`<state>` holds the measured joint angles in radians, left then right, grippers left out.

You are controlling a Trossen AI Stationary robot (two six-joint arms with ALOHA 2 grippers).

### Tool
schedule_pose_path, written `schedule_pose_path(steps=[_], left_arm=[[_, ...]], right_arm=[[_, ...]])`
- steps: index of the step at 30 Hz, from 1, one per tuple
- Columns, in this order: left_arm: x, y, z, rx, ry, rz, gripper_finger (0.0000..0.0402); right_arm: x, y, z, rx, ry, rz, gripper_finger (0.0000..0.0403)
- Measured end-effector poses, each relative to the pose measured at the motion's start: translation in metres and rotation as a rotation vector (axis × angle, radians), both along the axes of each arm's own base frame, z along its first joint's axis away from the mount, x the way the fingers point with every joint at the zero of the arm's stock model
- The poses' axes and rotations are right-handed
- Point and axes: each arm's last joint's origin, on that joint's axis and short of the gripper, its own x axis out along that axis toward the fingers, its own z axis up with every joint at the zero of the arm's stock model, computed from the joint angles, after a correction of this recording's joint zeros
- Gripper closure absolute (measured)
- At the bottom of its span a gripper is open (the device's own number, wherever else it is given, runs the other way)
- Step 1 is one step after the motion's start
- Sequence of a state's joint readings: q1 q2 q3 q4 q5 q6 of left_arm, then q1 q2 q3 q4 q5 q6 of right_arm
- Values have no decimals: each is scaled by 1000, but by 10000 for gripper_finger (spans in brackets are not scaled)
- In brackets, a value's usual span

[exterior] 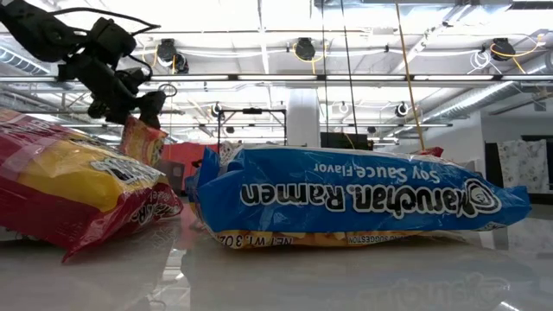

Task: Sort Maruchan noodles
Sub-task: Put the right orange noodle pack into the black bin

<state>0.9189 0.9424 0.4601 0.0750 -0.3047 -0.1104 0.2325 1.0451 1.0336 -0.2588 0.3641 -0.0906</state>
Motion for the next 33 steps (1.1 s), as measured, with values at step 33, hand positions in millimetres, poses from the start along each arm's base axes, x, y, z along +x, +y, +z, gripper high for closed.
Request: schedule_pose_path(steps=[33], left_arm=[[77,-61,-19,-191,186,-804,133]], right_arm=[[1,0,2,7,-26,0,266]])
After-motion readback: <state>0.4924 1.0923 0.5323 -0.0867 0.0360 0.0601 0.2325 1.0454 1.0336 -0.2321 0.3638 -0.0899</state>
